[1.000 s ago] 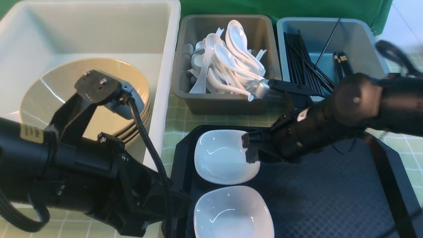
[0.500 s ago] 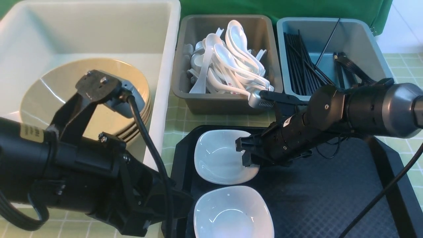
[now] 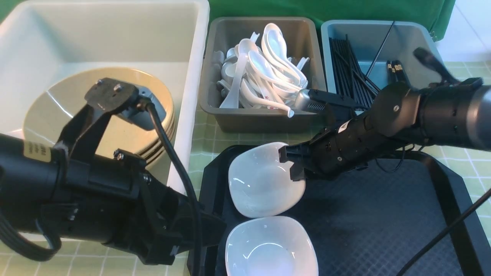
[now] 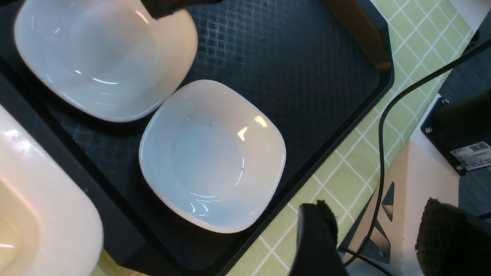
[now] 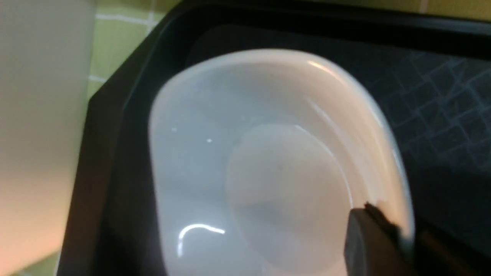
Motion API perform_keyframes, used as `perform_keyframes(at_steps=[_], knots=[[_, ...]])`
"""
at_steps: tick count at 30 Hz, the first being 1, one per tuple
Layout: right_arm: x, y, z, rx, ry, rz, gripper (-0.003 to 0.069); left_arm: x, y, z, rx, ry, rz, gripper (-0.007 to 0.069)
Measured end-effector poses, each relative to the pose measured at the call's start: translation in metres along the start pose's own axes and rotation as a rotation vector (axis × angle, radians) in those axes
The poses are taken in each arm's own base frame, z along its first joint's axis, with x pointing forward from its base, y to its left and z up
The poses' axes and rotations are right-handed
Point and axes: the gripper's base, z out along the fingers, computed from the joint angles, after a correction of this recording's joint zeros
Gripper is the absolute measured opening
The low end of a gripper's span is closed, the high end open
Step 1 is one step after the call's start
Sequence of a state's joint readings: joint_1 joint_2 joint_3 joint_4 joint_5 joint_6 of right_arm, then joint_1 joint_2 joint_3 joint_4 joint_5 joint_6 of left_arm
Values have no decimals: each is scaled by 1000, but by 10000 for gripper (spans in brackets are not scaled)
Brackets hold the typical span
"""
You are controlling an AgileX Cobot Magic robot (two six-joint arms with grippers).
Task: On green table put chopsticks spoon bowls plates into blue grey white boxes.
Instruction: 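Reach for and grasp the small white dish on the black tray, then place the white bowl down on the black tray with the right gripper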
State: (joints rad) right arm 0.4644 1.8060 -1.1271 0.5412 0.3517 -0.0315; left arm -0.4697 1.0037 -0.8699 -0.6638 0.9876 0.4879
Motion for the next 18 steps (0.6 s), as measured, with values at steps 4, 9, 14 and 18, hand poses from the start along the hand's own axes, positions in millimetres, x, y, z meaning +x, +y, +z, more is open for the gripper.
perform_keyframes(at_steps=[4,9,14,18], knots=[[4,1,-10,-3,50,-51,50,-1,0,0,-4,-8,-18,320],[5,-11,-27,6,39,-35,50,-1,1,0,-6,-13,-29,320],[7,-39,-52,38,2,14,50,-1,1,0,-8,-15,-31,320],[32,-69,-66,89,-2,73,50,-3,2,0,-17,-33,-31,320]])
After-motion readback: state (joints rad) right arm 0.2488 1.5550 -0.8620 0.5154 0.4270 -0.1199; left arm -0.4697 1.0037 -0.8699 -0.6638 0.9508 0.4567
